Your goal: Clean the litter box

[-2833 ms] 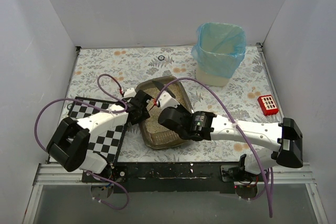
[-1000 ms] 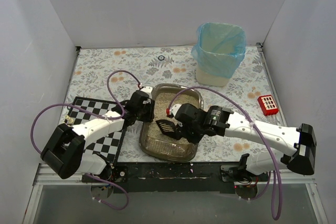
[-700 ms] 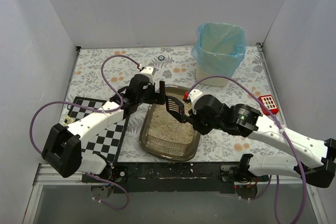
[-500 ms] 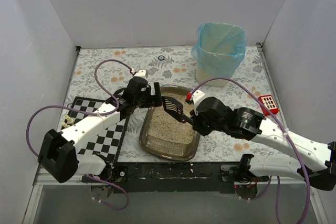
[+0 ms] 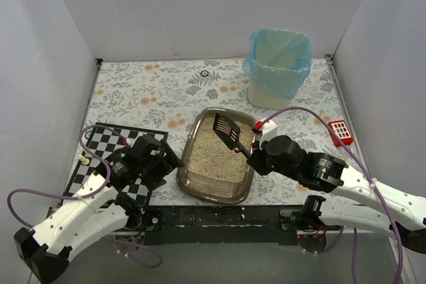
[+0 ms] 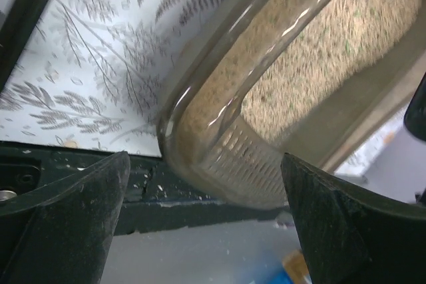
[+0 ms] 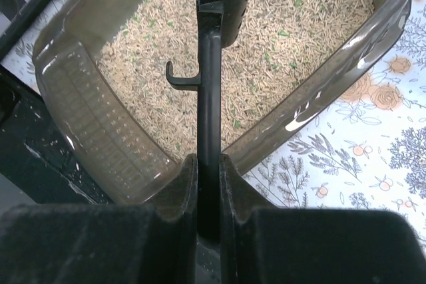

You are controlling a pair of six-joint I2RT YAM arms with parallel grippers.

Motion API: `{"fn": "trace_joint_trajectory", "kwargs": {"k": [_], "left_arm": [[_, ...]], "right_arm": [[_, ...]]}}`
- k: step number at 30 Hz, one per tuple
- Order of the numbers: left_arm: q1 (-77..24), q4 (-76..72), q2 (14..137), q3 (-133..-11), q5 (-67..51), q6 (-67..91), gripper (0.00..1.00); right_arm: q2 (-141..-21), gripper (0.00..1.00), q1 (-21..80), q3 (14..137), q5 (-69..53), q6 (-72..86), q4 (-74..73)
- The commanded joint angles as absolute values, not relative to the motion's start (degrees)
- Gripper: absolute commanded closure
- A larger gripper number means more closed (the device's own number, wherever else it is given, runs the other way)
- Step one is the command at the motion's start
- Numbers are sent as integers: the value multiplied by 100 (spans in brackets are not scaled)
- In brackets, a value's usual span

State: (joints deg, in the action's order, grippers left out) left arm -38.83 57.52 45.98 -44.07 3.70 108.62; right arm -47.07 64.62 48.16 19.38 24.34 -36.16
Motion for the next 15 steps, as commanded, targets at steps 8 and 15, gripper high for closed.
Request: {"fn": "trace_joint_trajectory", "kwargs": {"k": [8,15], "left_arm": [[-4051,3621,3891,-2566,-1188,12490,2],[-4078,3147,4798,-2610,-344,12217,30]], "right_arm": [[-4772,99,6460,4755,2030,2768,-3146],[-4878,99,6451,4790,2153,2944,-3278]]}}
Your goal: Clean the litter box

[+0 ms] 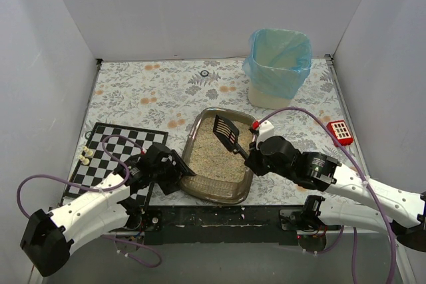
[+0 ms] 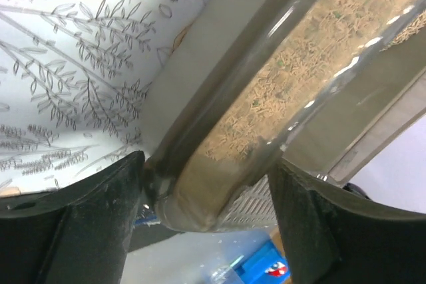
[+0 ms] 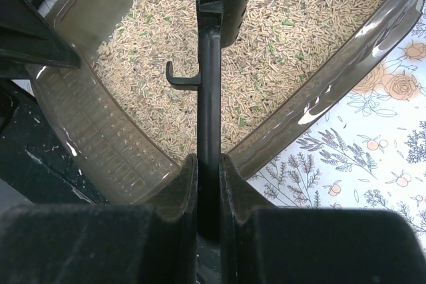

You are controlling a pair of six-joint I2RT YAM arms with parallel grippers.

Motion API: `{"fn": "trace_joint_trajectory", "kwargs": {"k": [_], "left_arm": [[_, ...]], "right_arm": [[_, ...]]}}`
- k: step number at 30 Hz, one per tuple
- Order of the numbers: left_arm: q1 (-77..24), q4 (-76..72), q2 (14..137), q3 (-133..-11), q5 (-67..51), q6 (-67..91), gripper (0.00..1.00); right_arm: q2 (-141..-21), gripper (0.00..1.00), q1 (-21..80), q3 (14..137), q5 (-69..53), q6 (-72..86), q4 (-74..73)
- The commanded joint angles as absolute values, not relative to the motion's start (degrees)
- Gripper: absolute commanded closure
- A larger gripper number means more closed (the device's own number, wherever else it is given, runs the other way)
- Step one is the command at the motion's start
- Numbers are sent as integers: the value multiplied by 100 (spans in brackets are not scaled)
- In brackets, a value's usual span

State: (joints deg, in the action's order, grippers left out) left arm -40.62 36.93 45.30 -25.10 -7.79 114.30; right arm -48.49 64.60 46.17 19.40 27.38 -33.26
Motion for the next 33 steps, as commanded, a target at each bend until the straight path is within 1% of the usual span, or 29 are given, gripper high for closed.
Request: {"fn": "trace_joint_trajectory", "kwargs": {"k": [1,2,3,5,6,9,10,11,12,13,15,16,18,19,22,24,25,29,30,32,33], "left_arm": [[-4069,3207,4921,-2628,-186,12165,41],[-4052,3304,5044,-2698,-80,12155,50],[-4043,3339,5141,-2768,217,12033,54],[-4008,3235,5351,-2882,430,11507,57],[-3956,3208,5483,-2979,474,11296,62],[-3824,2954,5983,-3260,562,10234,64],[-3736,2936,6203,-3383,580,9830,68],[-3596,3049,6475,-3558,580,9548,73],[-3490,3085,6721,-3812,571,9136,83],[-3463,3111,6906,-3997,702,8793,91],[-3445,2902,7188,-4139,678,8029,91],[-3445,2761,7346,-4209,590,7850,88],[-3410,2541,7663,-4472,90,7455,87],[-3401,2470,7812,-4552,79,7305,87],[-3349,2750,8182,-4877,333,7137,87],[-3331,2778,8270,-4887,264,7032,87],[-3331,2734,8288,-4852,159,6970,89],[-3331,2725,8218,-4861,167,7049,90],[-3331,2699,8157,-4860,184,7058,88],[-3331,2663,8025,-4834,307,7198,71],[-3331,2620,7937,-4808,255,7190,66]], "right_arm": [[-4895,99,6451,4816,2223,3014,-3400],[-4939,99,6451,4843,2328,3076,-3506],[-4957,99,6442,4869,2338,3102,-3603],[-5045,99,6416,4913,2356,3164,-3770],[-5097,99,6425,4948,2329,3164,-3840],[-5220,99,6399,5045,2303,3225,-4042],[-5256,99,6390,5080,2285,3217,-4086],[-5291,99,6381,5115,2224,3225,-4130],[-5343,99,6363,5150,2163,3208,-4200],[-5405,99,6337,5211,2058,3173,-4314],[-5589,99,6276,5378,1698,2946,-4543],[-5677,99,6267,5483,1548,2849,-4622],[-5844,99,6249,5642,1206,2481,-4632],[-5932,99,6232,5686,1021,2305,-4588],[-6256,99,6118,5888,468,1865,-4570],[-6494,99,5960,6020,177,1689,-4597],[-6652,99,5863,6081,-129,1496,-4675],[-7258,99,5205,6362,-640,1257,-4851],[-7442,99,5073,6450,-850,1257,-4886],[-7777,99,4835,6635,-1264,1161,-4983],[-7926,99,4782,6688,-1405,1091,-4957]]}}
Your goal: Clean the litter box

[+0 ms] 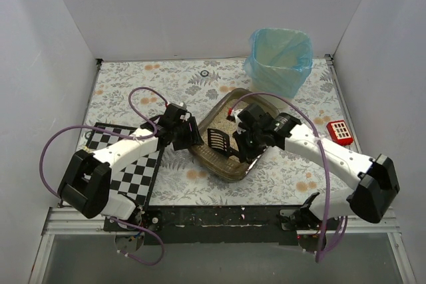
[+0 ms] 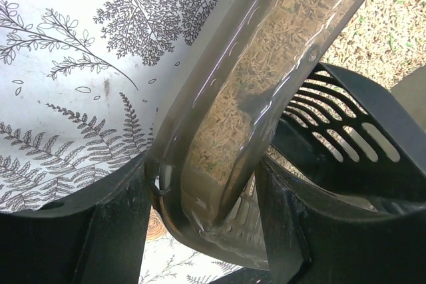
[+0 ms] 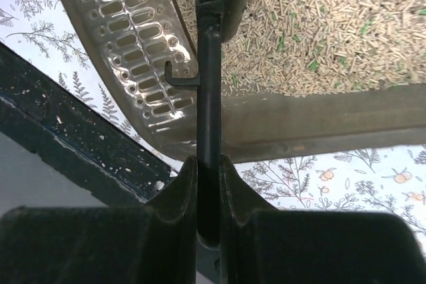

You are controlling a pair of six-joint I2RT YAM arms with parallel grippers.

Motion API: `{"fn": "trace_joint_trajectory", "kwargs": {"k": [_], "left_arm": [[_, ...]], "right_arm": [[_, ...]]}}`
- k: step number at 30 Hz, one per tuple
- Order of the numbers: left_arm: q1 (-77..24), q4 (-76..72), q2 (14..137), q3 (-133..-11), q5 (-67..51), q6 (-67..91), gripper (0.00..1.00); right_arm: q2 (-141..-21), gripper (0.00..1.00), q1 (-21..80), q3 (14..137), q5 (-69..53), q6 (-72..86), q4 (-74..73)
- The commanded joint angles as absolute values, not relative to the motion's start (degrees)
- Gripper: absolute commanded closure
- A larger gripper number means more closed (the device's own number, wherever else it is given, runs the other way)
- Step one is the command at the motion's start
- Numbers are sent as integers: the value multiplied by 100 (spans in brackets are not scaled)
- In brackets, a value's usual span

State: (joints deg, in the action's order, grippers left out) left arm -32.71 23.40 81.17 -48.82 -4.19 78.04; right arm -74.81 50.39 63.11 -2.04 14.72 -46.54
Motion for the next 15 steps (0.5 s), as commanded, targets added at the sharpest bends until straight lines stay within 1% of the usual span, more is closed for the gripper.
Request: {"fn": "trace_joint_trajectory", "kwargs": {"k": [1,2,3,4,6,9,10,13,15], "left_arm": [[-3331,2558,7850,-4773,220,7189,55],[-3331,2505,7753,-4738,202,7224,47],[-3331,2479,7656,-4720,211,7286,35],[-3331,2470,7620,-4702,211,7338,29],[-3331,2426,7498,-4632,167,7453,23],[-3331,2452,7409,-4527,176,7602,3],[-3331,2461,7392,-4483,176,7690,2],[-3331,2470,7339,-4404,132,7795,2],[-3331,2470,7252,-4360,193,7857,2]], "right_arm": [[-8058,99,4729,6732,-1545,994,-4870],[-8207,99,4685,6785,-1547,941,-4826],[-8339,99,4615,6837,-1347,984,-4834],[-8515,99,4553,6934,-1066,1045,-4938],[-8779,99,4334,7066,-346,1343,-5193],[-8868,99,3983,7014,-45,1415,-5151],[-8877,99,3834,7005,139,1493,-5159],[-8886,99,3499,7049,894,1739,-5308],[-8851,99,3367,7119,1054,1732,-5370]]}}
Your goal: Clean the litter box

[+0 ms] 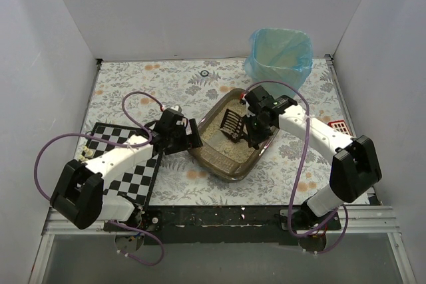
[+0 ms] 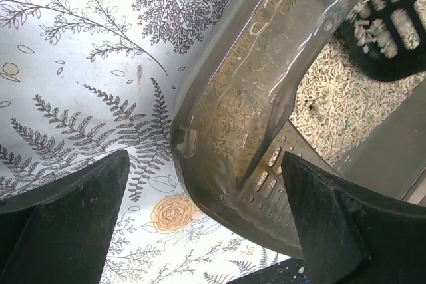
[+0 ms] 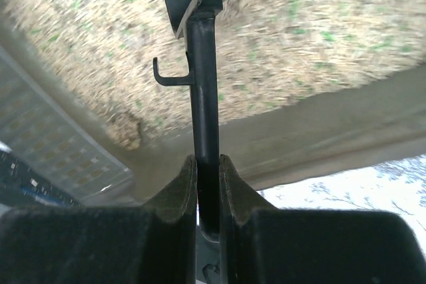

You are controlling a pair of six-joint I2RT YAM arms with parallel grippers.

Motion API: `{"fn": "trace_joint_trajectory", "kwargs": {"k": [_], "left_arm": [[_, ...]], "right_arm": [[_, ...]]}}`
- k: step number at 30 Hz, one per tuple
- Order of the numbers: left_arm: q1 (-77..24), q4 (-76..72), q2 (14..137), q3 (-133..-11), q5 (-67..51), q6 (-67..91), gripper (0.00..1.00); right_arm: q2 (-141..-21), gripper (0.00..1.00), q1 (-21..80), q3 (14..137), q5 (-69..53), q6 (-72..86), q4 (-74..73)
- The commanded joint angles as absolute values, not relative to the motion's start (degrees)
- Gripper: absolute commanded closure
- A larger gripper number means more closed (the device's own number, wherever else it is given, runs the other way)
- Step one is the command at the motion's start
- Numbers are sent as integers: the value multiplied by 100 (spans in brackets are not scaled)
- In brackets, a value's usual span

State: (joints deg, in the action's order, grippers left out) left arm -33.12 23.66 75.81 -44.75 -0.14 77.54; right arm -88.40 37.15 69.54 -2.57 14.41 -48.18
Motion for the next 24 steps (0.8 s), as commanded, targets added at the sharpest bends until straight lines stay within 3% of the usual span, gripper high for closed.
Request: {"fn": "trace_joint_trajectory", "kwargs": {"k": [1,4,7,9,16,22,24], "left_arm": [[-3331,2470,7199,-4351,228,7892,2],[-3331,2470,7032,-4333,342,7919,2],[-3331,2426,6900,-4324,334,7937,2],[-3331,2373,6882,-4315,290,7928,2],[-3331,2233,6882,-4316,202,7919,2],[-3340,2031,6873,-4210,237,7972,2],[-3331,1978,6917,-4227,194,7972,2]], "right_arm": [[-8798,99,3323,7154,1037,1723,-5361],[-8579,99,3322,7233,434,1513,-5274],[-8263,99,3357,7015,-1373,1030,-4879],[-8104,99,3488,6891,-1967,844,-4738],[-8340,99,3673,6653,-2776,853,-4368],[-9279,99,3946,7013,-2550,844,-4614],[-9509,99,3903,7110,-1771,992,-4763]]}}
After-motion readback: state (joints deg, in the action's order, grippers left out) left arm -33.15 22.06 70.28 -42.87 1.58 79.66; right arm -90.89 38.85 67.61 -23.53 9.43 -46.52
